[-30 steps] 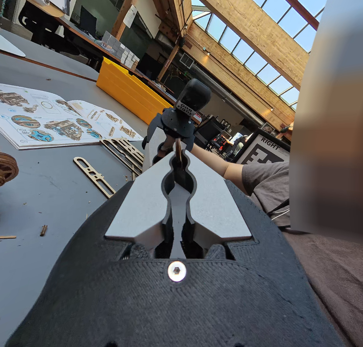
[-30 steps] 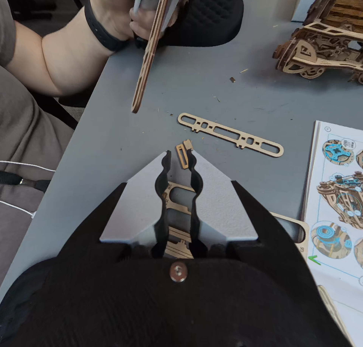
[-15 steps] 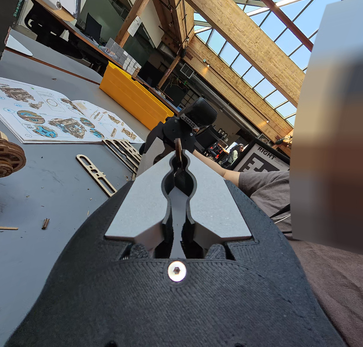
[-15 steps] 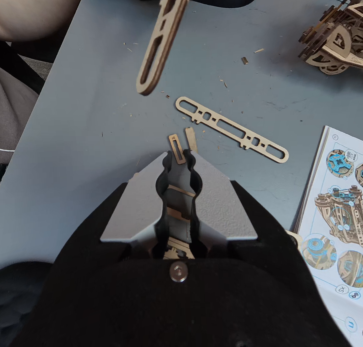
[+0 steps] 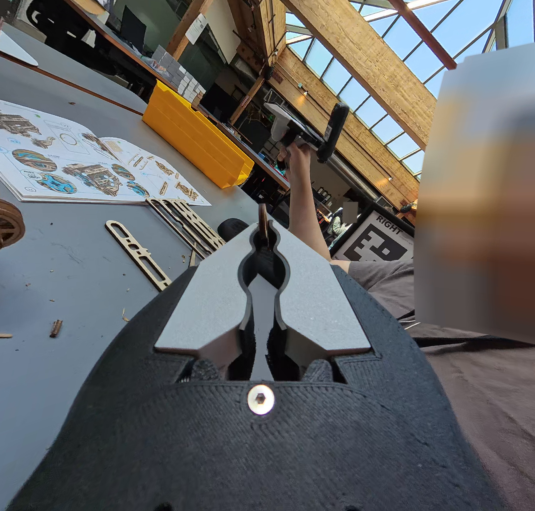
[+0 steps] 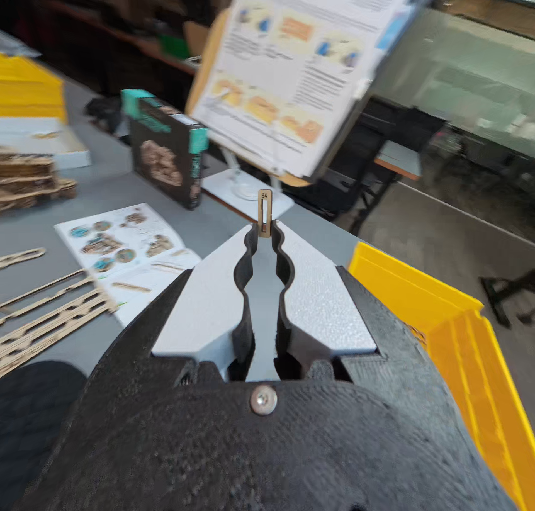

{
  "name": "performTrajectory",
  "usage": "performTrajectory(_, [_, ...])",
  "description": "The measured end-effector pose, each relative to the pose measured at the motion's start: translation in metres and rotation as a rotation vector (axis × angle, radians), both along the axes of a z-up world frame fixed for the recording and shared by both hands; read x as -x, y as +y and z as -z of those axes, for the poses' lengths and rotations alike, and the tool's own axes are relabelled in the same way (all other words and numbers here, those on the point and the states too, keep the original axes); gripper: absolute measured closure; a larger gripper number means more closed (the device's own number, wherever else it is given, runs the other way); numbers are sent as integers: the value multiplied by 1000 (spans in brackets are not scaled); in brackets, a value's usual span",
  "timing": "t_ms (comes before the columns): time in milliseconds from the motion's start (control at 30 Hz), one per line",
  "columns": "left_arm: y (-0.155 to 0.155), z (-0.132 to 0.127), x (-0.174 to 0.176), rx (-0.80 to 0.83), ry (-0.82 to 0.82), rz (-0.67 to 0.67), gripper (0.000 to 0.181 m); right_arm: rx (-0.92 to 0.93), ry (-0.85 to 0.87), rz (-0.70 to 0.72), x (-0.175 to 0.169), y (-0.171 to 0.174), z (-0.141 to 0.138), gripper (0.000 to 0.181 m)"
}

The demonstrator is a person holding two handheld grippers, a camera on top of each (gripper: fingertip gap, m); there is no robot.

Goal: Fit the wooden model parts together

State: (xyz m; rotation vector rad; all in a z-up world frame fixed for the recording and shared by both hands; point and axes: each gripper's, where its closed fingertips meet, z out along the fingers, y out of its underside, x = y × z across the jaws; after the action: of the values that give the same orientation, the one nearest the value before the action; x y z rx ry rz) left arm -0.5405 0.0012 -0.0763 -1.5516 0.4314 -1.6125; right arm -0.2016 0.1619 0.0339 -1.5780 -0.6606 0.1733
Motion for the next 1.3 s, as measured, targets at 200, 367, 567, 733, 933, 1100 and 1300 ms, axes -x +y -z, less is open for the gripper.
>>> performTrajectory(200, [6, 20, -17, 80, 97, 30, 181, 388, 237, 488, -202, 47, 109, 172])
performTrajectory(367, [5, 37, -34, 236, 274, 117, 181, 322, 328, 460, -199, 38, 90, 157])
performTrajectory(567, [4, 26, -28, 271, 618, 197, 181, 138, 304, -248, 34, -28, 6, 157])
performTrajectory(733, [-12, 36, -33, 265, 865, 369, 181, 591, 205, -966, 261, -146, 70, 162])
performTrajectory(933, [-32, 54, -27, 253, 1046, 552, 181, 907, 67, -1097, 333, -163, 130, 157])
performTrajectory(1100, [-35, 55, -19, 285, 1067, 589, 177, 980, 60, -1194, 344, -173, 130, 181])
performTrajectory(1300, [2, 37, 15, 263, 936, 296, 137, 1204, 287, -945, 356, -118, 151, 181])
